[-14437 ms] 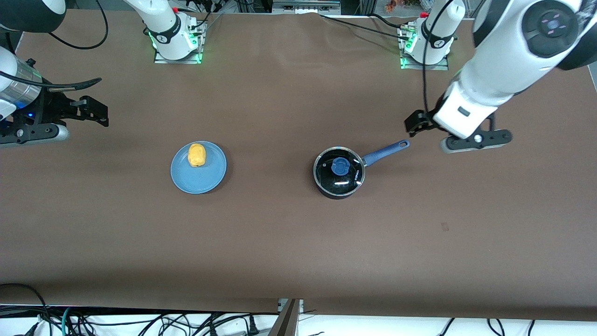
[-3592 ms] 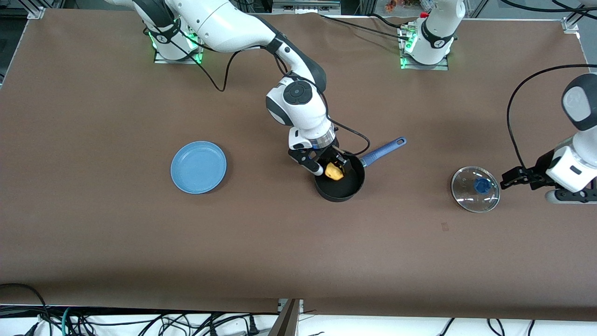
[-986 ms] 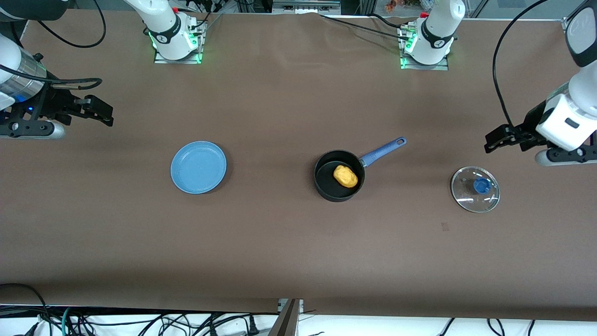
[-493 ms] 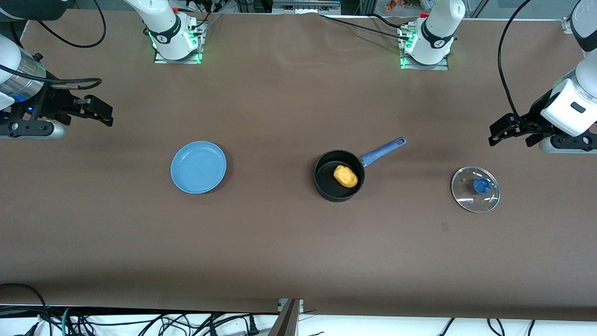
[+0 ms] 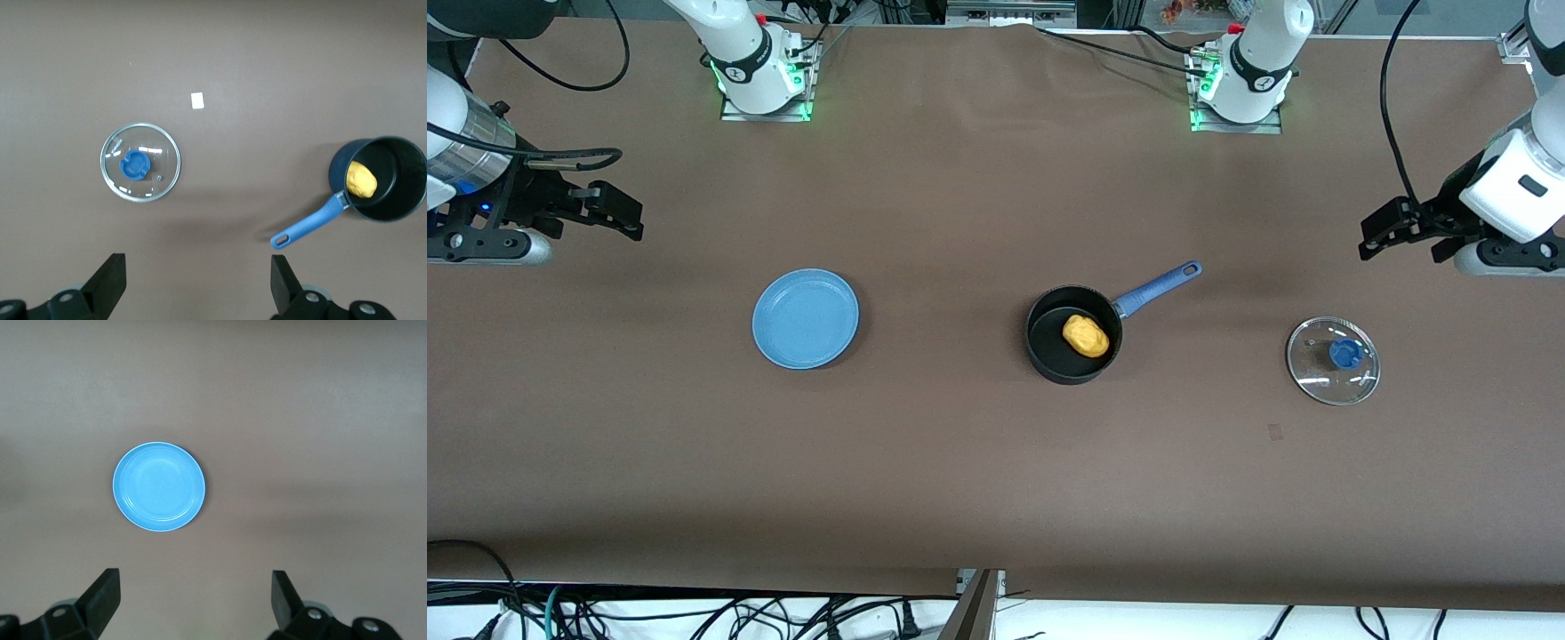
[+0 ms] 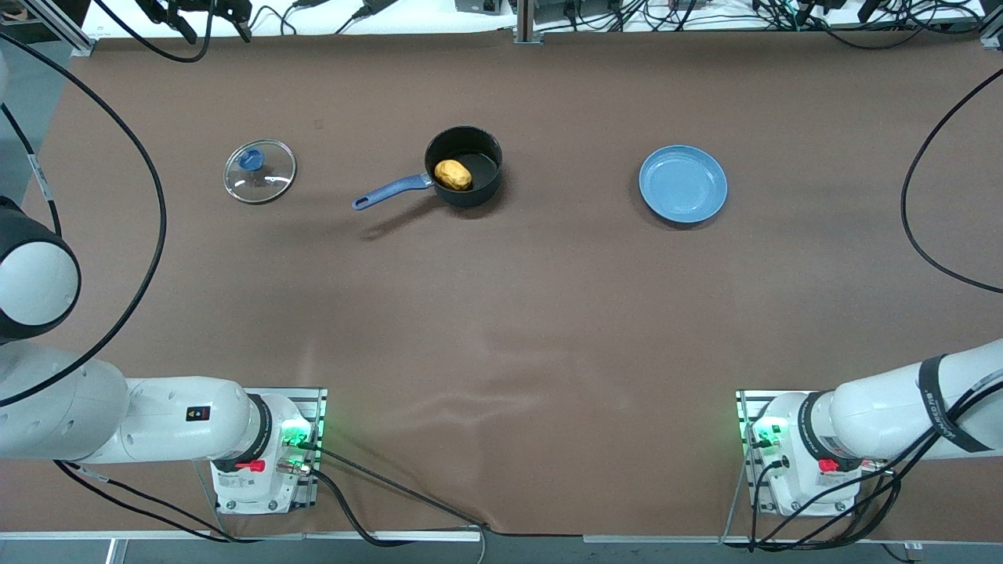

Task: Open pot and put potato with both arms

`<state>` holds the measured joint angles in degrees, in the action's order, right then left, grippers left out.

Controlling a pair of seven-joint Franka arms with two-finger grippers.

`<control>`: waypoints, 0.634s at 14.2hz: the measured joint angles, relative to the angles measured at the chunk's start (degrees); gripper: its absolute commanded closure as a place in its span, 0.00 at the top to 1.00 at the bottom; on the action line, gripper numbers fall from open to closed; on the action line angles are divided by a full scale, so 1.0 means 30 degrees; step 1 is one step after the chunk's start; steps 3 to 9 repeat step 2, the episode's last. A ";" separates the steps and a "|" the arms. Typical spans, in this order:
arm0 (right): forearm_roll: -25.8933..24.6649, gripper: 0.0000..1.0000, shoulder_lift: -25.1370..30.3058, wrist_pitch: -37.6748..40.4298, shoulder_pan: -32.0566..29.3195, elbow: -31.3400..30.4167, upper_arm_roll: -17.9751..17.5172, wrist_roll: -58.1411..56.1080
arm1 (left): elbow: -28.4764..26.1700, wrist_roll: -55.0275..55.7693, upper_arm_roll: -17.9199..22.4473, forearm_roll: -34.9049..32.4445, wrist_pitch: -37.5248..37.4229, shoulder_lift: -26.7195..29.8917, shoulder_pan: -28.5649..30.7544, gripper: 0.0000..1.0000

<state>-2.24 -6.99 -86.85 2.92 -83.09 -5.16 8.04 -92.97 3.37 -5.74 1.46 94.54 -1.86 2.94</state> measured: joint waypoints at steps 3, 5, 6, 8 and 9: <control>0.0000 1.00 0.0000 0.0000 0.0000 0.0000 0.0000 -0.0002 | -0.0048 -0.0079 0.0001 0.0000 -0.0165 -0.0006 0.0000 0.98; 0.0000 1.00 0.0000 0.0000 0.0000 0.0000 0.0000 -0.0002 | -0.0048 -0.0079 0.0001 0.0000 -0.0165 -0.0006 0.0000 0.98; 0.0000 1.00 0.0000 0.0000 0.0000 0.0000 0.0000 -0.0002 | -0.0048 -0.0079 0.0001 0.0000 -0.0165 -0.0006 0.0000 0.98; 0.0000 1.00 0.0000 0.0000 0.0000 0.0000 0.0000 -0.0002 | -0.0048 -0.0079 0.0001 0.0000 -0.0165 -0.0006 0.0000 0.98; 0.0000 1.00 0.0000 0.0000 0.0000 0.0000 0.0000 -0.0002 | -0.0048 -0.0079 0.0001 0.0000 -0.0165 -0.0006 0.0000 0.98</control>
